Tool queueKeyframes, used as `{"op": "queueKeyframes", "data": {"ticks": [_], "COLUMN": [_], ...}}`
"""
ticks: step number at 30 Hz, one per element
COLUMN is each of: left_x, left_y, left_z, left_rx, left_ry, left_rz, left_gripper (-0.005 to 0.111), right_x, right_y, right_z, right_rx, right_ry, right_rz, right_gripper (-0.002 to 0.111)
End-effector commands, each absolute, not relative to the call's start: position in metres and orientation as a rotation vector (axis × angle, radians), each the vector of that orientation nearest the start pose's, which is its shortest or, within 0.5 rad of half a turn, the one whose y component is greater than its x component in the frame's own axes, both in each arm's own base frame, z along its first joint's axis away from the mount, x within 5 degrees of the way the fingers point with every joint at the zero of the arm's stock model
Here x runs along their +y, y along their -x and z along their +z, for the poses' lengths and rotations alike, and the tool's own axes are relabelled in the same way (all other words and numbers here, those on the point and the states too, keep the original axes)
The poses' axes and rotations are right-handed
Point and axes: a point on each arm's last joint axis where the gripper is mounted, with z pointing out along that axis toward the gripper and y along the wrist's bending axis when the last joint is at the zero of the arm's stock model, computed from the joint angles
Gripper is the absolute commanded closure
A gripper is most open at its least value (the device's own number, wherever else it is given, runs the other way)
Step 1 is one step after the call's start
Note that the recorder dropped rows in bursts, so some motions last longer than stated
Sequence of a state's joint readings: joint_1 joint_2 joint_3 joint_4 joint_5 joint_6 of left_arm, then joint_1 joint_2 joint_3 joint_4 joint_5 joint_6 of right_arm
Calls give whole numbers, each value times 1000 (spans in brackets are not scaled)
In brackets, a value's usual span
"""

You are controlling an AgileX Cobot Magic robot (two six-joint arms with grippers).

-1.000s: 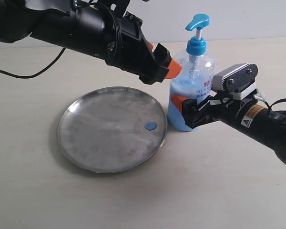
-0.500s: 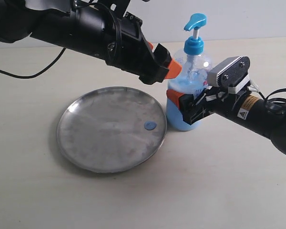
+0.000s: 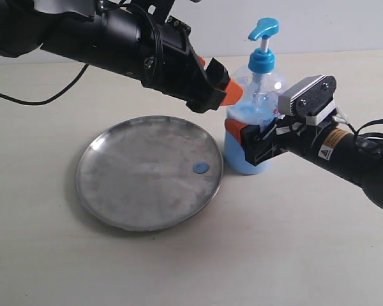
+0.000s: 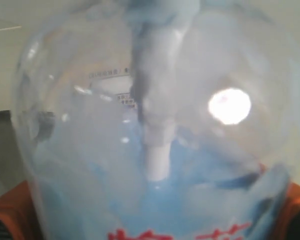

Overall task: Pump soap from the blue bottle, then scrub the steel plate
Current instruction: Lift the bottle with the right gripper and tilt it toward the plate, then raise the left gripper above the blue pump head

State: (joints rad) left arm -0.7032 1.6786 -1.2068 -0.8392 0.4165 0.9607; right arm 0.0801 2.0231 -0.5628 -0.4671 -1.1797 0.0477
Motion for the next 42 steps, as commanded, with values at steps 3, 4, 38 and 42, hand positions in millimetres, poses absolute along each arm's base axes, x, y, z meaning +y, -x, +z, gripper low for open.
{"op": "queueKeyframes", "data": {"ticks": [3, 4, 38, 42], "left_x": [-265, -265, -247, -222], "left_y": [-269, -269, -251, -256], "left_z": [277, 277, 321, 338], "left_rx": [1979, 1980, 1926, 1970], "left_ry": [-1105, -1103, -1042, -903], "left_rz": [-636, -637, -629, -591], "left_gripper": [31, 31, 54, 54], "right_x": [59, 62, 125, 134], "right_y": [-303, -303, -271, -281], "right_z": [108, 108, 121, 126], "right_rx": [1825, 1833, 1943, 1964], "right_ry": [342, 339, 131, 177], "right_rz": [248, 241, -52, -50], "right_gripper": [108, 108, 108, 108]}}
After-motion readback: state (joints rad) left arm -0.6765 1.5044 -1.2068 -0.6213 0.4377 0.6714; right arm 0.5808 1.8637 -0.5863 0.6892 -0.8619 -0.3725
